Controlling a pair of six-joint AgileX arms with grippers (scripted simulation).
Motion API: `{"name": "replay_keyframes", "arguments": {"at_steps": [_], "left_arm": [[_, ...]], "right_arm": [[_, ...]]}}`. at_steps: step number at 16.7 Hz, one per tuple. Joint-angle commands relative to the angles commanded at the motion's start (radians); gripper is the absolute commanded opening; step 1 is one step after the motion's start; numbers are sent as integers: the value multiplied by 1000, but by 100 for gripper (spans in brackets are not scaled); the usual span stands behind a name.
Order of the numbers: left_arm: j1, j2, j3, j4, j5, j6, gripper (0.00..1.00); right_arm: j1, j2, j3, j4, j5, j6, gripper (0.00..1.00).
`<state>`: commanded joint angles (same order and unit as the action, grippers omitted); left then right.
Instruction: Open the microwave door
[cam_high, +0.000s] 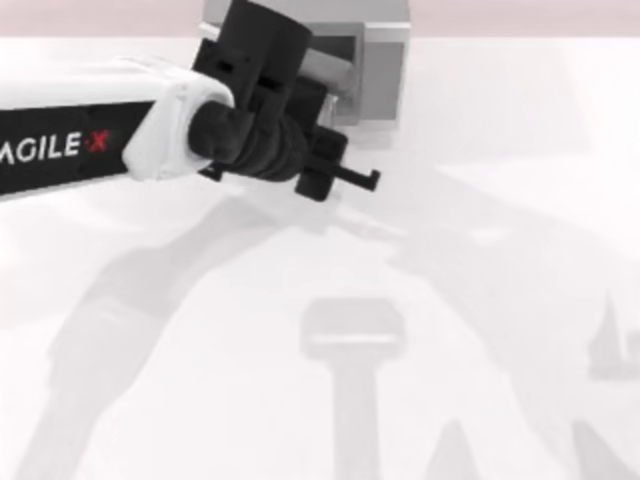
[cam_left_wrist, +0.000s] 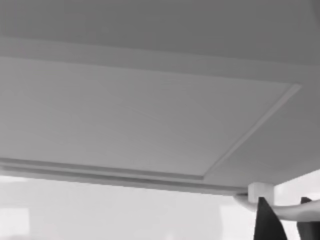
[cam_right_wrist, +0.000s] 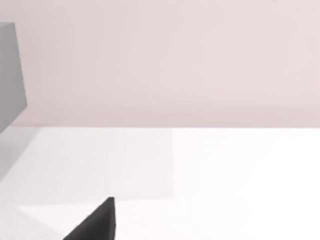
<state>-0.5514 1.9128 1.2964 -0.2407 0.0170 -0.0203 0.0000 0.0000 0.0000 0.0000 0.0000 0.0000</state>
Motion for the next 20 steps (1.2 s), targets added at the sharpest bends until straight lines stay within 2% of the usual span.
{"name": "replay_keyframes", "arguments": {"at_steps": [8, 15, 20], "left_arm": [[0, 0, 0, 0, 0, 0, 0], [16, -21, -27, 6, 39, 44, 0], [18, -22, -30, 6, 42, 49, 0]], "right_arm": [[0, 0, 0, 0, 0, 0, 100], [0, 0, 0, 0, 0, 0, 100], [0, 0, 0, 0, 0, 0, 100]]}}
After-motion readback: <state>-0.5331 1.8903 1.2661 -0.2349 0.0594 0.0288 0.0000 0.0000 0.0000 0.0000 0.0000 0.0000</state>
